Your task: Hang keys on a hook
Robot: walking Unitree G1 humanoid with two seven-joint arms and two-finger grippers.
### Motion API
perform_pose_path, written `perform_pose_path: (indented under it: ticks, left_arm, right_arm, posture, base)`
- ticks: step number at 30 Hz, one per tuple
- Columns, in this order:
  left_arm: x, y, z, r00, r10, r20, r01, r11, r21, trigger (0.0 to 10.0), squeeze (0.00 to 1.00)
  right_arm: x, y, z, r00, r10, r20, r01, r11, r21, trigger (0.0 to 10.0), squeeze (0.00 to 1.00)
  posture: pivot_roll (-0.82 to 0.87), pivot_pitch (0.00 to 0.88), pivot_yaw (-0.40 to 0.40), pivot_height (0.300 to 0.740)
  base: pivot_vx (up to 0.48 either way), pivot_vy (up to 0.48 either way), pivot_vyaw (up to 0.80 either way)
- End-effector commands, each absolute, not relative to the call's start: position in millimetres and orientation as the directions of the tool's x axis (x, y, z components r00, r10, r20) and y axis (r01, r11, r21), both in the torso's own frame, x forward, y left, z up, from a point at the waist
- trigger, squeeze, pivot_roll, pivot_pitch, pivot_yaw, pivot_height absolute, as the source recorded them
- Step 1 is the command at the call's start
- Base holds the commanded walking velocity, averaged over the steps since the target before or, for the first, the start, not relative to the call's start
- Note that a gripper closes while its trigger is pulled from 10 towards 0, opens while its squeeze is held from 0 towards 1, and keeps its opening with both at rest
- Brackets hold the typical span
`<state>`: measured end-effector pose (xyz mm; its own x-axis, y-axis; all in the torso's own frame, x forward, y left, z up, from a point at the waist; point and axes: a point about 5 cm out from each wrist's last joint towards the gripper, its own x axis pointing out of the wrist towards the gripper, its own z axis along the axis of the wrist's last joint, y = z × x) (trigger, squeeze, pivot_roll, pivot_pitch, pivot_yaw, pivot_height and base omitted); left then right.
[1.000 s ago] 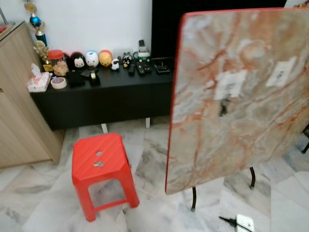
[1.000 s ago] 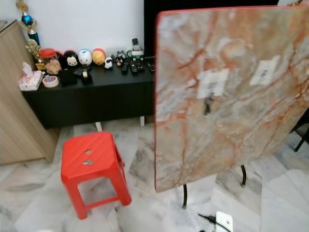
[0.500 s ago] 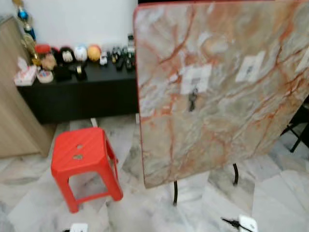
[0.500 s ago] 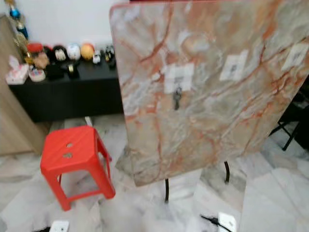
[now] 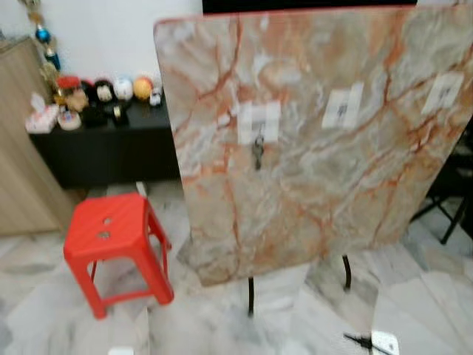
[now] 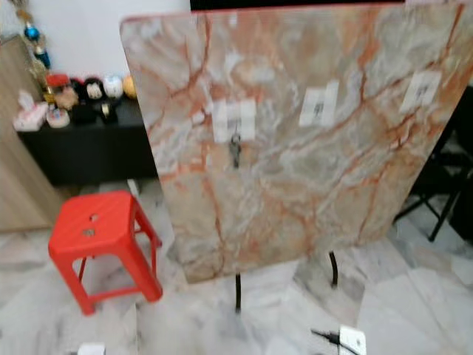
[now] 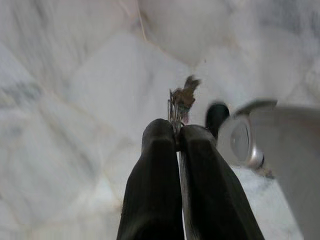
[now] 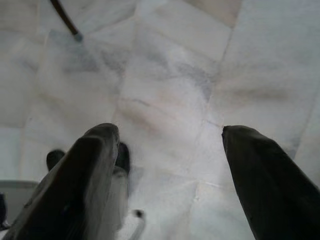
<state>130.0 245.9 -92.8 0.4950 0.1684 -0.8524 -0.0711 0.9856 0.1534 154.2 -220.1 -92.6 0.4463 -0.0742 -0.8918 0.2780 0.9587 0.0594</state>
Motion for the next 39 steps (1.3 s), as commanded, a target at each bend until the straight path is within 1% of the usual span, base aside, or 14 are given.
perform_pose_path:
  ticks: [1, 11, 15, 20, 21, 23, 25, 29, 30, 34, 35, 36, 38, 39]
  left_arm:
    - [133.7, 244.4, -91.8, 0.506, 0.160, -0.848, -0.056, 0.987, 0.153, 10.0, 0.00]
    - [134.0, 244.1, -91.7, 0.507, 0.157, -0.847, -0.044, 0.987, 0.157, 10.0, 0.00]
    - [134.5, 245.3, -91.2, 0.511, 0.167, -0.843, -0.051, 0.985, 0.164, 10.0, 0.00]
    - [151.3, 245.2, -84.7, 0.561, 0.182, -0.808, -0.087, 0.983, 0.161, 10.0, 0.00]
    - [160.6, 248.9, -79.3, 0.596, 0.196, -0.779, -0.130, 0.980, 0.148, 10.0, 0.00]
    - [168.8, 251.4, -74.3, 0.626, 0.202, -0.753, -0.144, 0.979, 0.143, 10.0, 0.00]
    - [188.1, 252.9, -63.4, 0.686, 0.195, -0.701, -0.120, 0.981, 0.155, 10.0, 0.00]
    - [210.4, 252.1, -50.1, 0.746, 0.183, -0.641, -0.102, 0.982, 0.162, 10.0, 0.00]
    - [230.8, 251.6, -35.2, 0.804, 0.170, -0.569, -0.086, 0.981, 0.172, 10.0, 0.00]
    - [257.9, 247.8, -11.0, 0.886, 0.132, -0.445, -0.058, 0.983, 0.176, 10.0, 0.00]
    - [265.9, 245.3, -2.5, 0.909, 0.113, -0.401, -0.040, 0.982, 0.187, 10.0, 0.00]
    - [280.7, 237.9, 15.7, 0.949, 0.064, -0.309, 0.004, 0.977, 0.212, 10.0, 0.00]
    - [283.5, 236.2, 19.6, 0.956, 0.052, -0.290, 0.013, 0.976, 0.217, 10.0, 0.00]
    - [291.7, 229.0, 32.7, 0.971, -0.002, -0.238, 0.069, 0.960, 0.272, 10.0, 0.00]
  right_arm:
    - [155.2, -225.0, -91.1, 0.453, -0.090, -0.887, 0.285, 0.957, 0.048, 10.0, 0.00]
    - [154.0, -224.8, -91.6, 0.454, -0.095, -0.886, 0.291, 0.956, 0.046, 10.0, 0.00]
    - [153.3, -224.9, -91.9, 0.453, -0.099, -0.886, 0.294, 0.955, 0.044, 10.0, 0.00]
    - [153.5, -225.3, -91.7, 0.454, -0.097, -0.886, 0.294, 0.955, 0.046, 10.0, 0.00]
    - [154.0, -225.8, -91.4, 0.453, -0.096, -0.886, 0.284, 0.958, 0.041, 10.0, 0.00]
    - [154.5, -226.1, -91.2, 0.454, -0.096, -0.886, 0.281, 0.959, 0.040, 10.0, 0.00]
    - [154.8, -226.2, -91.0, 0.454, -0.093, -0.886, 0.269, 0.962, 0.037, 10.0, 0.00]
    - [155.2, -226.6, -90.7, 0.453, -0.089, -0.887, 0.257, 0.966, 0.034, 10.0, 0.00]
    - [155.1, -226.6, -90.8, 0.452, -0.089, -0.888, 0.257, 0.966, 0.034, 10.0, 0.00]
    - [155.3, -226.6, -90.7, 0.451, -0.090, -0.888, 0.255, 0.967, 0.032, 10.0, 0.00]
    - [155.4, -226.6, -90.7, 0.451, -0.090, -0.888, 0.255, 0.966, 0.032, 10.0, 0.00]
    - [155.4, -226.6, -90.7, 0.451, -0.091, -0.888, 0.256, 0.966, 0.031, 10.0, 0.00]
    - [155.4, -226.6, -90.7, 0.451, -0.092, -0.888, 0.256, 0.966, 0.030, 10.0, 0.00]
    - [155.7, -227.0, -90.5, 0.451, -0.092, -0.888, 0.256, 0.966, 0.030, 10.0, 0.00]
  posture:
    - [0.08, 0.000, -0.043, 0.740]
    - [0.08, 0.000, -0.039, 0.740]
    - [0.08, 0.000, -0.040, 0.740]
    - [0.09, 0.000, -0.046, 0.740]
    - [0.09, 0.000, -0.047, 0.740]
    - [0.09, 0.000, -0.049, 0.740]
    - [0.09, 0.000, -0.049, 0.740]
    - [0.10, 0.000, -0.055, 0.740]
    - [0.10, 0.000, -0.055, 0.740]
    - [0.10, 0.000, -0.055, 0.740]
    - [0.09, 0.000, -0.054, 0.740]
    - [0.09, 0.000, -0.054, 0.740]
    - [0.09, 0.000, -0.054, 0.740]
    - [0.10, 0.000, -0.063, 0.740]
  base:
    - [0.000, -0.300, 0.00]
    - [0.000, -0.302, 0.00]
    - [0.000, 0.000, 0.00]
    - [0.000, 0.000, -0.78]
    - [0.000, 0.000, -0.79]
    - [0.000, 0.000, -0.79]
    - [0.000, 0.000, -0.78]
    - [0.000, 0.000, -0.78]
    - [0.000, 0.000, -0.78]
    - [0.000, 0.000, -0.78]
    - [0.000, 0.000, -0.78]
    - [0.000, 0.000, -0.78]
    - [0.000, 0.000, -0.78]
    - [0.000, 0.000, -0.78]
